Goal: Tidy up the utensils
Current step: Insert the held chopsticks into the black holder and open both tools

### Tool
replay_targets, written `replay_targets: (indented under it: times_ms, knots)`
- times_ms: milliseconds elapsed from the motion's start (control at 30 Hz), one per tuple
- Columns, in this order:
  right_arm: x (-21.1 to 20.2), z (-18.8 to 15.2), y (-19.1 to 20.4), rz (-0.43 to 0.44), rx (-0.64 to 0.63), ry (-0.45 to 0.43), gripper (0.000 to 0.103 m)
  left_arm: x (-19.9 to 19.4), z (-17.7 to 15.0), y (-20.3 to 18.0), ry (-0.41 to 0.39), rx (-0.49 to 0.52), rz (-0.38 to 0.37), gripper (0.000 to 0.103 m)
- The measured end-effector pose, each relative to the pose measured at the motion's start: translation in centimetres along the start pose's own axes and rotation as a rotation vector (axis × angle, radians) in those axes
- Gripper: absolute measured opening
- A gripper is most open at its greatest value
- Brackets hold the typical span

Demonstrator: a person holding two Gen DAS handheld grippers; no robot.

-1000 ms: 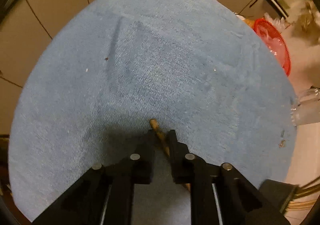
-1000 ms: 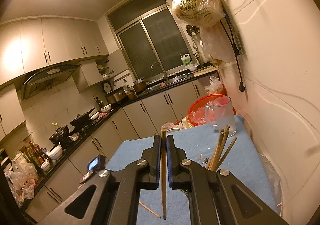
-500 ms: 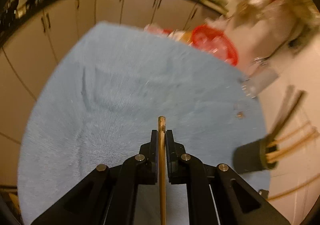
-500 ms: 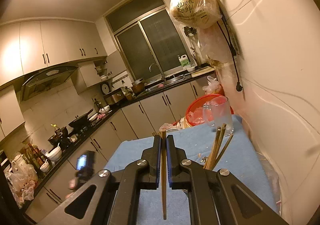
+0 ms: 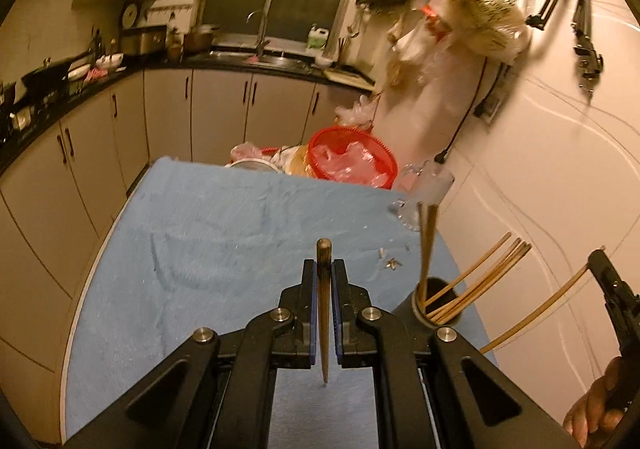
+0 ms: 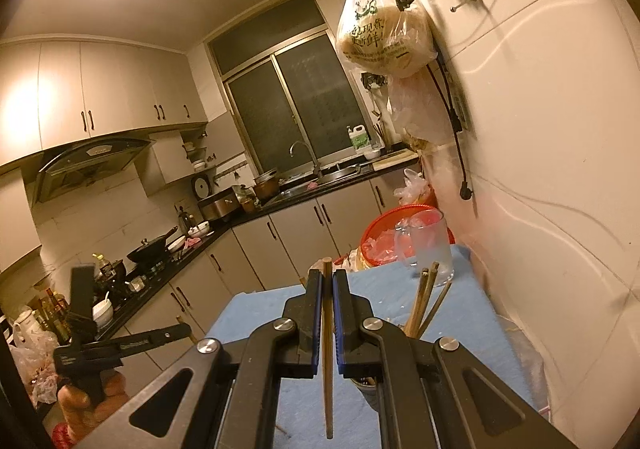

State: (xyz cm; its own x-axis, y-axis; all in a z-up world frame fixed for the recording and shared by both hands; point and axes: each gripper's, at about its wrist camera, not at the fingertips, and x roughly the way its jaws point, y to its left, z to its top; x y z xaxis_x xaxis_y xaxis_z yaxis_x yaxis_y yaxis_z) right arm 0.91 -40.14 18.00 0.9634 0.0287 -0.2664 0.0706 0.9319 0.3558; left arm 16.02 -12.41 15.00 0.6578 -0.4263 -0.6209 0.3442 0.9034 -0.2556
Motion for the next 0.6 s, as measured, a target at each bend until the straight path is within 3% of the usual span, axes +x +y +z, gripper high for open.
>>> replay_targets:
  times_ms: [333, 600]
  knots:
    - [-0.1, 1.5, -0.7, -0.036, -0.002, -0.043, 0.006, -2.0, 2.5, -3.6, -0.068, 0.041, -0.060, 0.007]
    - [-0.1, 4.1, -1.3, -0.078, -0.006, -0.117, 0.006, -4.6, 4.8, -7.5, -0.158, 0.082, -0.157, 0.007]
